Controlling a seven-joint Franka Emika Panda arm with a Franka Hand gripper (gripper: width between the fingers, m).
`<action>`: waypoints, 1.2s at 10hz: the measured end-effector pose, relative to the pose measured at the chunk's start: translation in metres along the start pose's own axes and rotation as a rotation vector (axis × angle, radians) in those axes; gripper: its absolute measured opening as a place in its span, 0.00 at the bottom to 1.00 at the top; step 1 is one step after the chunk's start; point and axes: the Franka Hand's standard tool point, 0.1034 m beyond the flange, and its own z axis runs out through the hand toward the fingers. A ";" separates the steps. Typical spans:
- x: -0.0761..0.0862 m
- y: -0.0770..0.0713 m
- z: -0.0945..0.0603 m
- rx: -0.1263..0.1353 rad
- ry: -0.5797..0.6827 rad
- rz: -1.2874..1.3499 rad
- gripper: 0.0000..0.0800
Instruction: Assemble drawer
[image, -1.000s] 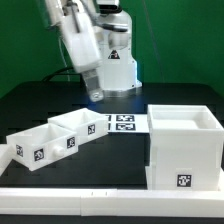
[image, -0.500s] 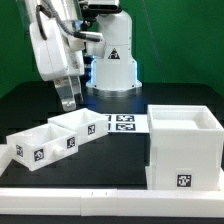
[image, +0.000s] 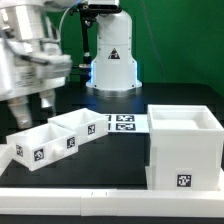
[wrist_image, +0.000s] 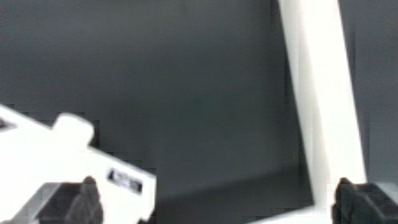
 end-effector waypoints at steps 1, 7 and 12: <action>-0.001 0.000 0.000 -0.001 0.000 -0.004 0.81; 0.039 0.010 0.015 -0.035 -0.011 0.174 0.81; 0.036 0.029 0.039 -0.056 -0.008 0.246 0.81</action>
Offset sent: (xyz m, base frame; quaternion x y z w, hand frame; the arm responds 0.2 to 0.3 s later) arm 0.0000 0.0000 0.0000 0.0000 0.0000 0.0000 1.0000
